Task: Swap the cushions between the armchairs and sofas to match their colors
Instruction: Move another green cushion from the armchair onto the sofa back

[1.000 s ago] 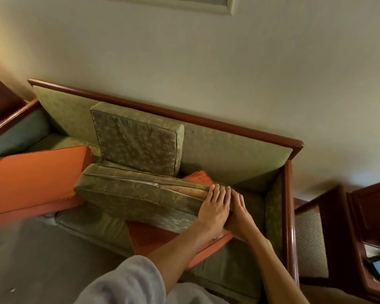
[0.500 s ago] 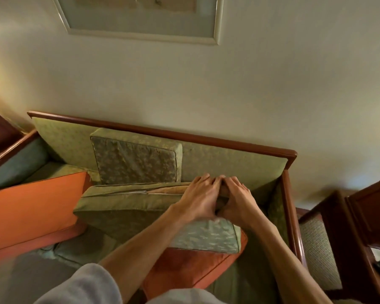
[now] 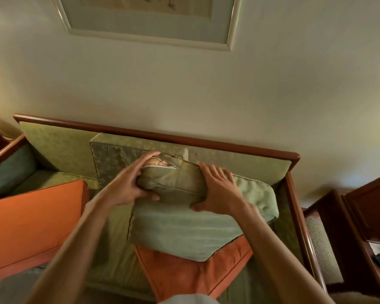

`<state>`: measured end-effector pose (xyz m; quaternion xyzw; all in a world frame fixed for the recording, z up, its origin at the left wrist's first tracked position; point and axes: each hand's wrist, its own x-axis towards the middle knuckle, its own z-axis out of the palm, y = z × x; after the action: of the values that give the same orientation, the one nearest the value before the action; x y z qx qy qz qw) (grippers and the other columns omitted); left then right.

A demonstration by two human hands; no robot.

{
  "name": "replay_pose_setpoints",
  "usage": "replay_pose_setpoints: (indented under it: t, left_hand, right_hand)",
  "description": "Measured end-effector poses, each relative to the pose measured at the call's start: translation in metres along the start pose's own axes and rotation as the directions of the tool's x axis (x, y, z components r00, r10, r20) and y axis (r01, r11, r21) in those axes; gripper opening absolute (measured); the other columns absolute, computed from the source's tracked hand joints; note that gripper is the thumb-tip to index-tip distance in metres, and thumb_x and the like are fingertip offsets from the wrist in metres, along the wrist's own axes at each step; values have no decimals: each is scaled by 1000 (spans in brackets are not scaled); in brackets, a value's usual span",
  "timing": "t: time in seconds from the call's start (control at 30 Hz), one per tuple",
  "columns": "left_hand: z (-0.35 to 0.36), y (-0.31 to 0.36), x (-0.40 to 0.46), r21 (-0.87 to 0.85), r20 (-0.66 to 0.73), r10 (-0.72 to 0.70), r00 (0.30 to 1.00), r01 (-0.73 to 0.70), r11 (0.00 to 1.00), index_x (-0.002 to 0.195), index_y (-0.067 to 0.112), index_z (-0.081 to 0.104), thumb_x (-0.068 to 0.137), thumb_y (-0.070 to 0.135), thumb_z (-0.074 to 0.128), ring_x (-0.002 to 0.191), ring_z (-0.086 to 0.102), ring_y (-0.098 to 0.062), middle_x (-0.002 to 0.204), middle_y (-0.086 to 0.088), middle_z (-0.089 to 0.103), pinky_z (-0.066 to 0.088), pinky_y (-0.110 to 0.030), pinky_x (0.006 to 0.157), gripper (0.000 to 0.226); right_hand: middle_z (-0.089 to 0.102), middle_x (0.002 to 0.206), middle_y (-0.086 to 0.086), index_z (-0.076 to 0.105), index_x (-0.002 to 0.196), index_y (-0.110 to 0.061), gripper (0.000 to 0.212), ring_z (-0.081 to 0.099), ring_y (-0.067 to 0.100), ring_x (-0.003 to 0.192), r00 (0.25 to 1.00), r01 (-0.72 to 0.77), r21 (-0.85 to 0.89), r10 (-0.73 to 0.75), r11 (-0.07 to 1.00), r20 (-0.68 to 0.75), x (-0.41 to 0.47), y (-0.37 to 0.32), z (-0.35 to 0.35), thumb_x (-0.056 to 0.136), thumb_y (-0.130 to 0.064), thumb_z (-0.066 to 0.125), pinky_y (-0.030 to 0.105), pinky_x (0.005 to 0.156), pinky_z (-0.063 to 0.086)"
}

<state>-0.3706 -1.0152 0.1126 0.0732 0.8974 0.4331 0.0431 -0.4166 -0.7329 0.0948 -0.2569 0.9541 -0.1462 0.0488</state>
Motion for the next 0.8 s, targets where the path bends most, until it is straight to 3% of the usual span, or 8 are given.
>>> replay_pose_setpoints:
  t: [0.03, 0.17, 0.33, 0.47, 0.53, 0.6, 0.7, 0.8]
  left_hand:
    - [-14, -14, -2, 10, 6, -42, 999, 42, 999, 149, 46, 29, 54, 21, 96, 117, 51, 11, 136, 17, 44, 48, -14, 94, 119]
    - [-51, -53, -7, 68, 28, -204, 979, 202, 977, 142, 48, 30, 47, 28, 99, 123, 51, -20, 135, 6, 50, 46, -44, 105, 119]
    - [-62, -49, 2, 174, 116, -381, 917, 359, 917, 142, 42, 19, 50, 22, 100, 120, 51, -22, 136, -2, 49, 44, -40, 100, 124]
    - [-31, -5, 16, 573, -126, -450, 884, 435, 694, 155, 27, 3, 62, 20, 93, 148, 14, -42, 162, -19, 9, 23, -56, 120, 130]
    - [15, 34, 20, 713, -172, -317, 933, 340, 614, 157, 27, -13, 71, 16, 85, 150, -9, -43, 162, -21, -18, 6, -61, 121, 130]
    - [82, 73, 27, 783, -20, -153, 988, 111, 612, 155, 24, -24, 75, 30, 84, 148, -20, -42, 158, -20, -29, -10, -60, 118, 134]
    - [173, 105, 49, 823, 275, 1, 962, -235, 516, 156, 8, -14, 74, 49, 82, 150, -5, -45, 164, -25, -6, -15, -61, 117, 133]
    - [197, 120, 71, 775, 307, 83, 948, -299, 556, 157, 24, -16, 64, 44, 90, 144, 21, -41, 156, -24, 24, 5, -63, 121, 142]
  right_hand:
    - [31, 154, -3, 12, 155, -24, 130, 27, 22, 142, 999, -30, -25, 30, 999, 13, -4, 14, 0, 54, -74, 78, 42, 121, 15]
    - [39, 143, -6, 25, 147, -26, 124, 33, 20, 136, 992, -104, -34, 106, 994, 69, -13, 37, 0, 49, -78, 79, 43, 120, 17]
    - [32, 144, -5, 16, 149, -32, 122, 26, 23, 135, 980, -103, -12, 104, 995, 172, -7, 37, -5, 54, -58, 87, 54, 119, 11]
    - [31, 143, -4, 12, 151, -25, 127, 30, 21, 133, 971, -144, 49, 132, 988, 201, -14, 66, -9, 55, -46, 91, 42, 119, 22]
    - [37, 135, -5, 23, 146, -22, 119, 37, 18, 125, 981, -124, 67, 112, 990, 160, -18, 73, -5, 53, -49, 92, 40, 114, 30]
    - [41, 130, -6, 32, 143, -22, 114, 40, 16, 119, 991, -101, 135, 88, 986, 101, -21, 74, 1, 50, -53, 92, 37, 108, 34]
    - [48, 135, -1, 38, 146, -18, 112, 45, 16, 122, 997, 49, 138, -40, 989, -67, -32, 79, 12, 54, -52, 91, 34, 107, 40]
    - [54, 135, -3, 32, 140, -35, 108, 53, 11, 123, 998, -4, 420, 30, 908, -56, -63, 101, 31, 54, -34, 97, 36, 107, 46]
